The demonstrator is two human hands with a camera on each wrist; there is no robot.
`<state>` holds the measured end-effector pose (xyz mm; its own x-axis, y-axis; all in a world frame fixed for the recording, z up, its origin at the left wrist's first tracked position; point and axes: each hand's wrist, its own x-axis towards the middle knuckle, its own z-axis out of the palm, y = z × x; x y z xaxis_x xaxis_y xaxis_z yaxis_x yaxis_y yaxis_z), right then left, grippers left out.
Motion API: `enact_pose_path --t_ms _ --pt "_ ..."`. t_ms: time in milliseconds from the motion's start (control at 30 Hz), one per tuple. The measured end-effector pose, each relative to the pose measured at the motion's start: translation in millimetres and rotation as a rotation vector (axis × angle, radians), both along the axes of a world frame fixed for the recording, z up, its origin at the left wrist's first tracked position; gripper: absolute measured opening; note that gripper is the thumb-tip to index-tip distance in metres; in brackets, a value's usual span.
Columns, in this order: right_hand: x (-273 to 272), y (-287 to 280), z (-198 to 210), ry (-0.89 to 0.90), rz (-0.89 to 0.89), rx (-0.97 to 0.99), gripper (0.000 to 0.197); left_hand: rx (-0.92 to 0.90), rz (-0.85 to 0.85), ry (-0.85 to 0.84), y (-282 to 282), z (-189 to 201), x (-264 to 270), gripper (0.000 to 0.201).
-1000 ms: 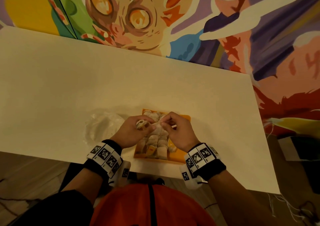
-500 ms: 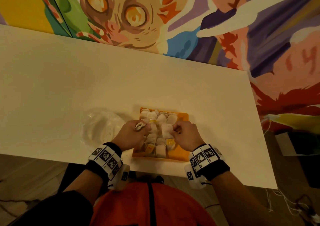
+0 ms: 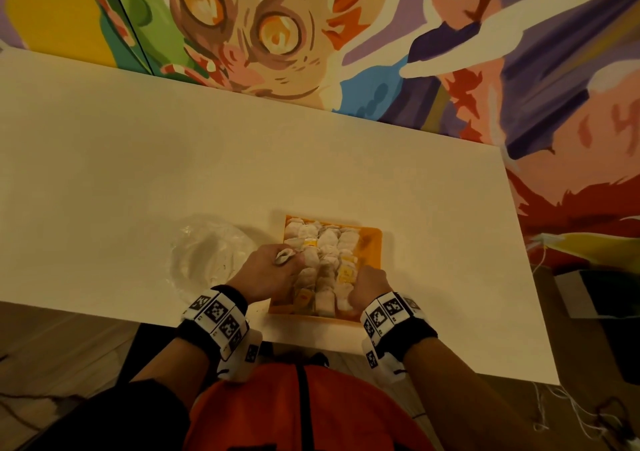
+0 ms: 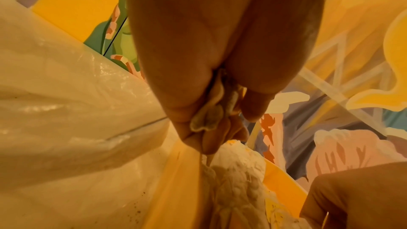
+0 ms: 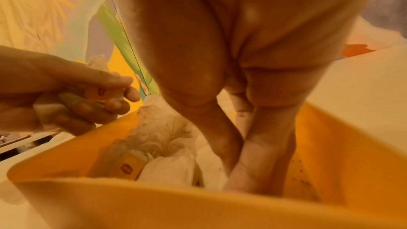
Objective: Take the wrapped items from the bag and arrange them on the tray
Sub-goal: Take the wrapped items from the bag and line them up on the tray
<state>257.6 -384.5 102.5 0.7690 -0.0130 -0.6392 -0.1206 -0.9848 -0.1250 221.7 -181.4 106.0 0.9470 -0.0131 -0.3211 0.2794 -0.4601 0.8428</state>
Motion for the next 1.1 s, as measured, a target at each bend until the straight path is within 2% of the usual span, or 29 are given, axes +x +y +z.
enact_pose_path --t_ms 167,233,367,600,833,933,1033,1100 --pt "1.4 1.8 1.2 -0.059 -0.038 -0.023 0.048 -0.024 -0.004 -0.009 -0.6 1.2 -0.9 0.047" --pt "4.2 3.1 1.2 -0.044 -0.065 -0.011 0.045 -0.025 -0.006 -0.006 -0.7 1.6 -0.9 0.043" --pt "8.3 3.9 0.7 -0.015 -0.111 0.001 0.055 -0.013 -0.01 0.003 0.2 0.5 -0.8 0.04" --pt "8.7 5.6 -4.1 0.009 -0.153 0.035 0.058 -0.023 -0.009 0.03 0.1 3.2 -0.8 0.034" --pt "6.2 5.6 -3.8 0.005 -0.162 0.102 0.04 -0.074 -0.014 0.029 1.0 10.1 -2.1 0.026" --pt "8.9 1.8 6.1 -0.027 -0.147 0.078 0.029 -0.094 -0.021 0.02 0.9 12.2 -1.9 0.022" --pt "10.3 2.5 23.1 -0.11 -0.135 0.116 0.035 -0.077 -0.027 0.004 3.0 13.1 -0.3 0.016" --pt "11.1 6.5 35.8 -0.211 -0.126 0.228 0.034 -0.074 -0.047 -0.001 4.6 14.0 1.3 0.014"
